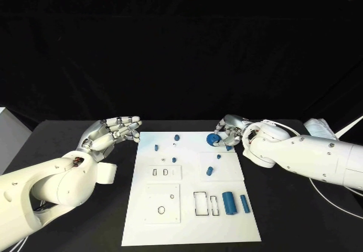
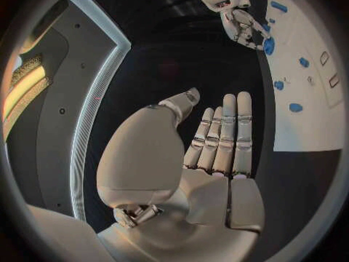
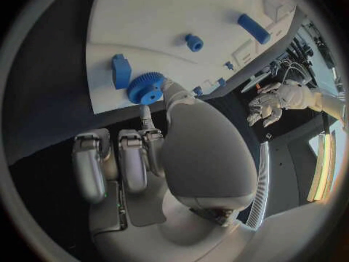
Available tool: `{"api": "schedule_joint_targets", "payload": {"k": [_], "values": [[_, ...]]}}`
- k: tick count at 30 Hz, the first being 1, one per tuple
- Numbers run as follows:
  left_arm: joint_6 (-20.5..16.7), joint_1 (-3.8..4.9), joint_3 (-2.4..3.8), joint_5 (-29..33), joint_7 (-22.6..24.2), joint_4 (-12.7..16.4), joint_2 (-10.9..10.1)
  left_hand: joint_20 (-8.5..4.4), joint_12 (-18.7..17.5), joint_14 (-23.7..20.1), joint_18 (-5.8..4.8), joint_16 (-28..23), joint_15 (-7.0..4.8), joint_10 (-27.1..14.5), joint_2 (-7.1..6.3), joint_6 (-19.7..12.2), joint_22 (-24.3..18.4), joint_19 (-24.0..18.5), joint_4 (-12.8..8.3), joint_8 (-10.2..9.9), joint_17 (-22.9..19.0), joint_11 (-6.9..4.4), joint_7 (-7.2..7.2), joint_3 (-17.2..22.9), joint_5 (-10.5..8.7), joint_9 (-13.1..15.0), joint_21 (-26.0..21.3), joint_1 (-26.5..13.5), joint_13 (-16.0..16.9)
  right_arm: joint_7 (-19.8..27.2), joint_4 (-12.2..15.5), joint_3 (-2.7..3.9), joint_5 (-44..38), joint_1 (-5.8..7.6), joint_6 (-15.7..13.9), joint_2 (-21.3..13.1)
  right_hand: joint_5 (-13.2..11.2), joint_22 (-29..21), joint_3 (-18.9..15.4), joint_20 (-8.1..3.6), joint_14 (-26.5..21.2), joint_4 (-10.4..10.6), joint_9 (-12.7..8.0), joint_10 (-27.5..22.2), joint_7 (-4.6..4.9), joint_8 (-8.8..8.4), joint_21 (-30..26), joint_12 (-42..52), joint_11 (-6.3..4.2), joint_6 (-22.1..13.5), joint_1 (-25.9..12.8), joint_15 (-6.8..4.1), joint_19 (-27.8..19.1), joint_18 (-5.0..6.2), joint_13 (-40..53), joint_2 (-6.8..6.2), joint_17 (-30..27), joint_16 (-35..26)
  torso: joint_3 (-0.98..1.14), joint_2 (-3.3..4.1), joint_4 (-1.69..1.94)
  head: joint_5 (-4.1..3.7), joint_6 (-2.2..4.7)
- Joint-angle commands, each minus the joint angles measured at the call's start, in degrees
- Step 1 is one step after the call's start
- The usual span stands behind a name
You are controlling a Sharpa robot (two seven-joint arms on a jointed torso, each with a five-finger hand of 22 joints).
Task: Assemble the parts on the task board
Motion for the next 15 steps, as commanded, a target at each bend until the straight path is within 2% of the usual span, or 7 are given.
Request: {"api": "schedule_joint_targets", "payload": {"k": [1, 11, 15], "values": [[1.16, 0.06, 0.05, -0.06, 0.25, 0.08, 0.04, -0.03, -0.11, -0.39, 0.75, 0.37, 0.01, -0.39, 0.25, -0.45, 0.09, -0.54, -0.36, 0.16, -0.05, 0.08, 0.37, -0.02, -0.27, -0.07, 0.32, 0.09, -0.06, 0.74, -0.11, 0.0, 1.02, -0.21, 1.25, 0.35, 0.43, 15.07, -0.27, 0.33, 5.88, 0.05, 0.08, 2.26, 0.41, 0.32, 0.2, 0.33, 0.38, 0.09, -0.08, 0.25, 5.99, -0.78, 10.26, 0.66, 14.61, 0.4, 0.06, 0.01, -0.08, 0.13, -0.15], [1.21, 0.06, 0.05, -0.06, 0.14, 0.03, -0.04, -0.03, -0.11, -0.39, 0.75, 0.37, 0.01, -0.39, 0.25, -0.45, 0.09, -0.54, -0.36, 0.16, -0.05, 0.08, 0.37, -0.02, -0.27, -0.07, 0.32, 0.09, -0.06, 0.52, -1.44, 0.0, 1.13, -0.4, 0.33, 1.15, 0.79, 15.07, 0.06, 0.39, 5.9, -0.02, 0.12, 2.24, 0.43, 0.43, 0.2, 0.35, 0.41, 0.13, 0.01, 0.3, 5.99, -0.78, 10.31, 1.08, 14.67, 0.42, 0.05, -0.05, 0.01, 0.08, -0.16], [1.25, 0.06, 0.05, -0.06, 0.08, -0.01, -0.05, -0.03, -0.11, -0.39, 0.75, 0.37, 0.01, -0.39, 0.25, -0.45, 0.09, -0.54, -0.36, 0.16, -0.05, 0.08, 0.37, -0.02, -0.27, -0.07, 0.32, 0.09, -0.06, 0.46, -1.61, 0.0, 1.14, -0.41, 0.2, 1.31, 1.12, 15.07, 0.52, 0.43, 5.91, -0.11, 0.17, 2.37, 0.41, 0.6, 0.2, 0.5, 0.4, 0.32, 0.2, 0.31, 5.99, -0.78, 10.52, 1.47, 14.75, 0.45, 0.11, -0.03, -0.01, 0.2, -0.14]]}}
